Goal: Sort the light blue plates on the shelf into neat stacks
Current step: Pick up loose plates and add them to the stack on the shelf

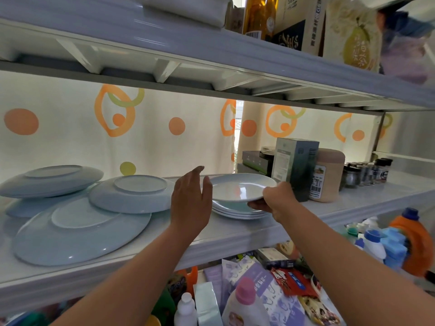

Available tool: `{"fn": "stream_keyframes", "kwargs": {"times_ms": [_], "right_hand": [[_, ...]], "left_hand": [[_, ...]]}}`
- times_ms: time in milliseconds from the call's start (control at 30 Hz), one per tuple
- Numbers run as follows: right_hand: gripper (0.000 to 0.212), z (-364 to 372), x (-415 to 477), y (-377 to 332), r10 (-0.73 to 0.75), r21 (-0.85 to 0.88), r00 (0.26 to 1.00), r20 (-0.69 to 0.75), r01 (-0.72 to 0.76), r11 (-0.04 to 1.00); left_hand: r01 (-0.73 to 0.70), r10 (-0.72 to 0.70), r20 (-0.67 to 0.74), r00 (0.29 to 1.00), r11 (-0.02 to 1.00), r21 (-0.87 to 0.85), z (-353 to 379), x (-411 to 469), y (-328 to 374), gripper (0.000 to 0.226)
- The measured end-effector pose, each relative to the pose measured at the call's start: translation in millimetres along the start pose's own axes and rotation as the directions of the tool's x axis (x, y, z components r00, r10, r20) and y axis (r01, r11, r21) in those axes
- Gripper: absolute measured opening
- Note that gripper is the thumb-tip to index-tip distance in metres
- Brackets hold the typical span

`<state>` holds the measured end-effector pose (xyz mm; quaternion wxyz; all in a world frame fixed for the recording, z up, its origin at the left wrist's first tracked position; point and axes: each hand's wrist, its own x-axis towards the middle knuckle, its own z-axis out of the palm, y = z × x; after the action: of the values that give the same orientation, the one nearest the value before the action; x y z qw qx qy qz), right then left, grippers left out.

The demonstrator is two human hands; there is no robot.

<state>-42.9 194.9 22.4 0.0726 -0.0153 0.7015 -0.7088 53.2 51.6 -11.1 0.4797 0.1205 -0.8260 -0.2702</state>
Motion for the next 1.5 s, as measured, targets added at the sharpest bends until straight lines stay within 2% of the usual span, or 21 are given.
{"fn": "stream_keyframes", "kwargs": {"times_ms": [300,467,667,800,933,1100,1500], "right_hand": [[0.039,-7,8,9,-0.039,-0.275,0.999,-0.037,0.027,0.961],[0.036,-17,16,13,-0.170,-0.585,0.981,-0.099,0.080,0.807],[0.040,-19,15,25,-0.241,-0.724,0.968,-0.067,0.119,0.679],[0.039,-18,11,28,-0.229,-0.738,0.973,-0.031,0.132,0.661],[0.037,-13,10,29,-0.135,-0.629,0.989,-0.059,0.068,0.774],[0.035,-10,6,25,-0.103,-0.573,0.993,-0.059,0.051,0.818],[0.025,8,17,23,-0.058,-0.569,0.995,-0.079,0.003,0.822]], "left_hand": [[0.164,-0.159,0.046,0.986,0.979,-0.124,9,-2,-2,0.037],[0.210,-0.203,0.061,0.977,0.968,-0.136,11,-1,-3,0.038],[0.213,-0.205,0.081,0.975,0.970,-0.120,14,-2,-2,0.038],[0.211,-0.200,0.098,0.975,0.970,-0.118,17,-3,-3,0.039],[0.212,-0.200,0.120,0.972,0.972,-0.102,19,-4,-3,0.040],[0.201,-0.189,0.129,0.973,0.976,-0.085,19,-5,-2,0.041],[0.097,-0.088,0.104,0.991,0.992,-0.077,14,-5,-9,0.040]]}}
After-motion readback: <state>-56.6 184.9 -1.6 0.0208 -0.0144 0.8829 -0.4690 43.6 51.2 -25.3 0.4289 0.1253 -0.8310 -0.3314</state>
